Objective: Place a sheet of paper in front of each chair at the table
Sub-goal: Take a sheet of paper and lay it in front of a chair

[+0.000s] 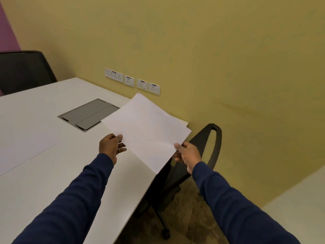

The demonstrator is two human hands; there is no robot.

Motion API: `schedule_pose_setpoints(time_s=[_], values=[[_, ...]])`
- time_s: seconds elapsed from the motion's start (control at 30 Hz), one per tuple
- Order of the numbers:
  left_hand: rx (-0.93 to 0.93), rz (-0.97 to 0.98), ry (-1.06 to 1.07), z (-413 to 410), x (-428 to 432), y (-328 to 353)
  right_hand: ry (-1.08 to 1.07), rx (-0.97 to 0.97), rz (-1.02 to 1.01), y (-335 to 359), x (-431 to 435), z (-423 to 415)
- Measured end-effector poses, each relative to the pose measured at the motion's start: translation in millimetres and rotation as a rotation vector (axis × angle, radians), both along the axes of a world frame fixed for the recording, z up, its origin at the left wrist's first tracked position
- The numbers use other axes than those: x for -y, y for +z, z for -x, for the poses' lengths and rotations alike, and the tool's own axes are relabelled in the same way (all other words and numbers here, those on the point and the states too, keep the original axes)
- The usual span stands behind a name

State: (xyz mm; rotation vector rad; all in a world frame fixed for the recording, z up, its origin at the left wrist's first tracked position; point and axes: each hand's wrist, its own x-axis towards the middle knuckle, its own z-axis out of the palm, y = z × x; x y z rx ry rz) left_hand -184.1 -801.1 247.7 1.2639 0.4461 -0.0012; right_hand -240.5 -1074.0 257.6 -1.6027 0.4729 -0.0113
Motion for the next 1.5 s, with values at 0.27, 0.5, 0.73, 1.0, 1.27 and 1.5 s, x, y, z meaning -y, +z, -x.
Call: schedule_pose_setpoints(time_s=[0.27, 0.5, 0.73, 1.0, 1.27, 1.5], values=[[-0.044, -0.074, 0.100, -52.8, 27.3, -20.0, 0.075, -0.036, 0.004, -14.4, 32.1, -95.8], [-0.110, -0.081, 0.111, -125.6, 43.1, -61.4, -0.006, -0.180, -0.028, -53.1, 42.5, -176.1], [-0.240, -0.060, 0.127, -194.2, 47.7, -129.5, -0.063, -0.378, 0.050, -116.3, 38.6, -247.9], [-0.415, -0.127, 0.097, -238.5, 38.6, -207.8, -0.084, -0.527, 0.112, -194.3, 25.9, -302.4], [-0.476, -0.611, 0.050, -257.5, 33.0, -249.8, -0.093, -0.652, 0.130, -247.7, 20.3, -320.3], [-0.286, -1.418, -0.614, -247.2, 36.6, -286.6, -0.109, -0.683, 0.124, -261.2, 22.3, -323.3]])
